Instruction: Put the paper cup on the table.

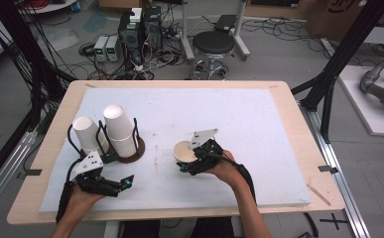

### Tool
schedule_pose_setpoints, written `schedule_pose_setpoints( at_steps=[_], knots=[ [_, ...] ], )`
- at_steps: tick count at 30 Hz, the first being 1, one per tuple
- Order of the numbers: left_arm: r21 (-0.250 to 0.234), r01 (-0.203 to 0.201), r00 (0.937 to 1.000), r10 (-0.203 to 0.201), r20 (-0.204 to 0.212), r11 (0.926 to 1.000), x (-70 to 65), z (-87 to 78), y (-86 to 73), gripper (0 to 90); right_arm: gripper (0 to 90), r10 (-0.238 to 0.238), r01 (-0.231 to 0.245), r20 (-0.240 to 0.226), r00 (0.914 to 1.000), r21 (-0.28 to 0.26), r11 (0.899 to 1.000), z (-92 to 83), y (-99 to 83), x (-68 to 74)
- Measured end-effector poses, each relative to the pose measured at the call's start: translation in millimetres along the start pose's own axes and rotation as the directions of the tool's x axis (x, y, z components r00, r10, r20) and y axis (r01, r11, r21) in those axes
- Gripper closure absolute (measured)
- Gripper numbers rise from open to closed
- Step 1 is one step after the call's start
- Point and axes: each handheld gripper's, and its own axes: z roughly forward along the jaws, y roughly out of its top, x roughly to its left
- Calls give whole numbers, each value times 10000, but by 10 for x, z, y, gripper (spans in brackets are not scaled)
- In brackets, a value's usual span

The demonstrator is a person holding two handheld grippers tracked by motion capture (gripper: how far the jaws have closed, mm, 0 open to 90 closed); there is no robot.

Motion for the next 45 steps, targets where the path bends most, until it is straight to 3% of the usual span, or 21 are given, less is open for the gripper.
schedule_pose_setpoints(
  at_steps=[11,21,29,30,45],
  knots=[
    [-28,-17,10000,17,-27,10000,5,-9,-1,23,281,-138,138,-25,9999,409,9991,107,-6,27],
    [-82,-58,10000,58,-2,9999,5,-16,6,23,257,-84,86,-34,10000,380,9992,121,-11,31],
    [-106,-29,10000,29,-19,9999,2,-24,5,23,138,6,1,-260,9997,278,9996,143,-23,23],
    [-95,-46,10000,46,-31,9999,2,-24,5,23,138,35,-25,-402,9992,246,9997,146,-27,23],
    [-174,-49,9999,47,-100,9998,13,-56,3,23,138,311,-309,-230,9993,82,9995,47,-175,-3]
  ],
)
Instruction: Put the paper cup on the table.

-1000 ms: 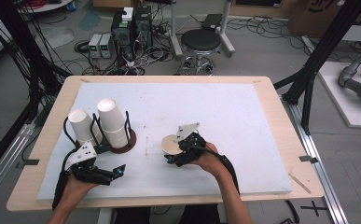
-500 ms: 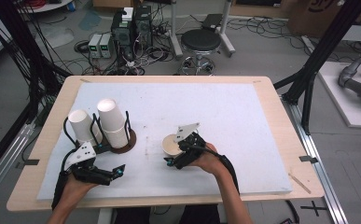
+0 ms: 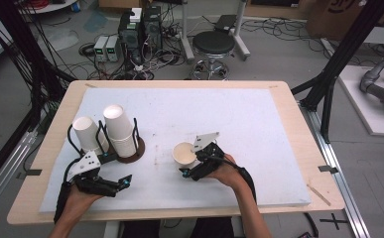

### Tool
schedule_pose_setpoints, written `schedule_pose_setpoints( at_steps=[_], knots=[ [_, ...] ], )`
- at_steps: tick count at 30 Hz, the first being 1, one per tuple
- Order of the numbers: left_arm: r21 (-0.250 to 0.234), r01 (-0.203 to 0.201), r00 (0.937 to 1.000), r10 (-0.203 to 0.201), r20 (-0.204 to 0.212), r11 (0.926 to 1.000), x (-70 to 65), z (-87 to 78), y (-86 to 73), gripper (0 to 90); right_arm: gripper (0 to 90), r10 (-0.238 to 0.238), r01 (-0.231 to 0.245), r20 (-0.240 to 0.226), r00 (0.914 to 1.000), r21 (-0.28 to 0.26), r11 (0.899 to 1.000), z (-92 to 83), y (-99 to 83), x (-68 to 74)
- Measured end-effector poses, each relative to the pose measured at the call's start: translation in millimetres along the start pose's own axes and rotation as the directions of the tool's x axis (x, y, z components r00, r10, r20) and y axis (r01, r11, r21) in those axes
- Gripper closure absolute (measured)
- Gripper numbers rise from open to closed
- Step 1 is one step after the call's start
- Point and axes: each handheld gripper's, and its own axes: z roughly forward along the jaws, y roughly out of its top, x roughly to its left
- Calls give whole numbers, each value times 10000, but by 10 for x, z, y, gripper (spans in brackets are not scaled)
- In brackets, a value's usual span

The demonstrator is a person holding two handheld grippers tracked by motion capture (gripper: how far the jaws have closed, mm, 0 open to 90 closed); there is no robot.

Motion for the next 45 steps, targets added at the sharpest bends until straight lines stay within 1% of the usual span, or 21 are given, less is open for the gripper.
schedule_pose_setpoints(
  at_steps=[5,11,15,18,23,26,32,35,37,39,41,42,45],
  knots=[
    [3,-60,10000,60,-40,10000,4,-3,-4,23,138,107,-106,128,9999,-69,9999,-65,-62,-14],
    [24,-43,10000,43,-10,10000,-1,4,-5,23,139,211,-209,131,9997,-147,9997,-142,-129,-26],
    [-12,-111,9999,111,-69,9999,-6,-3,-8,23,139,248,-246,223,9994,-102,9996,-179,-178,-30],
    [-39,-63,9999,63,-114,10000,-2,-7,-14,23,139,346,-341,256,9991,-166,9993,-221,-214,-42],
    [-56,-92,9997,91,-205,9999,2,-22,-22,23,139,416,-408,394,9984,-205,9990,-294,-270,-46],
    [-86,-108,9996,106,-244,9999,10,-29,-25,23,139,545,-529,448,9975,-380,9979,-346,-327,-42],
    [-69,-130,9996,128,-262,9999,11,-33,-36,23,139,824,-791,620,9947,-535,9954,-414,-418,-36],
    [-109,-154,9994,150,-326,9998,11,-31,-43,23,140,978,-921,772,9922,-735,9930,-445,-470,-14],
    [-138,-206,9991,201,-380,9997,9,-33,-52,23,140,1077,-1015,889,9902,-719,9922,-465,-500,-19],
    [-164,-160,9992,154,-358,9997,15,-31,-62,23,140,1215,-1125,963,9879,-939,9892,-496,-529,-21],
    [-174,-192,9990,185,-414,9997,16,-31,-69,23,140,1339,-1216,1177,9840,-1059,9869,-534,-562,-32],
    [-217,-170,9990,161,-409,9996,18,-30,-72,24,140,1430,-1298,1208,9823,-1105,9854,-549,-576,-32],
    [-258,-193,9986,181,-490,9995,12,-28,-83,24,140,1672,-1472,1459,9751,-1385,9794,-593,-647,-49]
  ],
)
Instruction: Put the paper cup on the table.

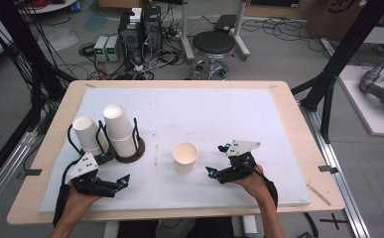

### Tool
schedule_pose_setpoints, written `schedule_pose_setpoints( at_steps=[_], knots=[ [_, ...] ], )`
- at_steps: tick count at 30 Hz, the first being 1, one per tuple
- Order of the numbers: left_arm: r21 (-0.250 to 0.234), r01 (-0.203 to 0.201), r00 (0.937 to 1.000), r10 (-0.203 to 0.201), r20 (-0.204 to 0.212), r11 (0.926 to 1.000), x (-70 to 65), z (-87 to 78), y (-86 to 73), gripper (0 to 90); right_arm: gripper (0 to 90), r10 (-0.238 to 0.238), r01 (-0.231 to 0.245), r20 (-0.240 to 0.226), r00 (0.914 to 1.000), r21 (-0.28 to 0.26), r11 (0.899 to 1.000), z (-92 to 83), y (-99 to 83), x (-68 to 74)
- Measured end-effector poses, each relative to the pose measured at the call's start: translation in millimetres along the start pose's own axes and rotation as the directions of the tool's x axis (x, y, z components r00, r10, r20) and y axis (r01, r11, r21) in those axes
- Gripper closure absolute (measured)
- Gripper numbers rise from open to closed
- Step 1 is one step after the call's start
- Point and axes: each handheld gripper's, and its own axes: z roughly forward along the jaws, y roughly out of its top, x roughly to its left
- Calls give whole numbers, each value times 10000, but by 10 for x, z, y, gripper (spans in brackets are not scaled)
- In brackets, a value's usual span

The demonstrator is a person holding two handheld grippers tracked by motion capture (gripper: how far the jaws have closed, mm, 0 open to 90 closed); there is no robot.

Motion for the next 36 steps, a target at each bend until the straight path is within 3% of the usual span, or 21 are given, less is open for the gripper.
schedule_pose_setpoints(
  at_steps=[9,14,23,36],
  knots=[
    [-226,-69,9997,63,-237,9997,-9,-14,-9,24,141,910,-865,998,9908,-488,9951,-100,-168,-84],
    [-266,-106,9992,95,-389,9996,11,-46,-28,23,146,1294,-1222,1046,9861,-721,9899,-142,-223,-125],
    [-472,31,9980,-61,-631,9989,27,-62,-38,23,146,1416,-1327,1195,9827,-794,9880,-173,-251,-143],
    [-863,362,9948,-441,-916,9956,85,-99,-95,23,146,1839,-1668,2131,9596,-961,9813,-203,-324,-143]
  ],
)
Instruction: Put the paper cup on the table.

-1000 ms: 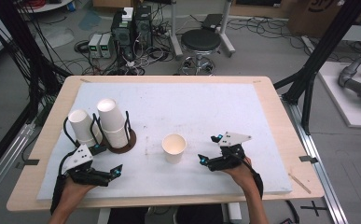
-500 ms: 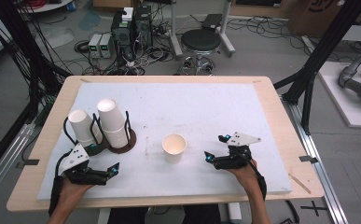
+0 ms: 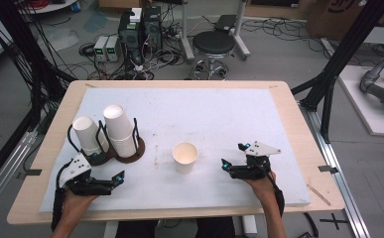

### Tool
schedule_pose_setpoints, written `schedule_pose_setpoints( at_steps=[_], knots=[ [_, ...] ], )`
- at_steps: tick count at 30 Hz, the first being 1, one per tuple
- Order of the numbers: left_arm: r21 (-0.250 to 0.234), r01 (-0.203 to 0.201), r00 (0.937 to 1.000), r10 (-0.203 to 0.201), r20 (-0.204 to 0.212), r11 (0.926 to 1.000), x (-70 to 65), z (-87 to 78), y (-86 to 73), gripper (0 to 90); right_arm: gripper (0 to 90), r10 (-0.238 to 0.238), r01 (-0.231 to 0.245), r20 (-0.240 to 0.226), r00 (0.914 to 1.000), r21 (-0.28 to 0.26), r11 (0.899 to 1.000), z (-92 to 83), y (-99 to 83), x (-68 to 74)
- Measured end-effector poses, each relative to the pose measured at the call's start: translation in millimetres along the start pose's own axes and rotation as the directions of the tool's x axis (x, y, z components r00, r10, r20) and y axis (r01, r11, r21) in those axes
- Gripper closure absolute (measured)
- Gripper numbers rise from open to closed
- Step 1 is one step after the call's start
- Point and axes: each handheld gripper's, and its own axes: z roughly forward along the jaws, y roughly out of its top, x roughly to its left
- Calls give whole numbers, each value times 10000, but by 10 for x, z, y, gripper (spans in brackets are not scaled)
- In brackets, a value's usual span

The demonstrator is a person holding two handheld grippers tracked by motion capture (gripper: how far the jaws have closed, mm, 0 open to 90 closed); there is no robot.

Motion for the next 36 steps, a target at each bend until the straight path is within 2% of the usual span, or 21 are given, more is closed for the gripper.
schedule_pose_setpoints(
  at_steps=[4,14,36],
  knots=[
    [1,138,9999,-138,-102,9999,33,4,-28,23,147,73,-70,329,9994,-75,9999,-11,-37,4],
    [-118,124,9998,-126,-177,9999,38,17,-40,23,148,406,-392,330,9986,-417,9984,-70,-92,-18],
    [-134,119,9998,-121,-165,9998,39,14,-46,23,148,404,-390,289,9988,-469,9981,-72,-117,-31]
  ],
)
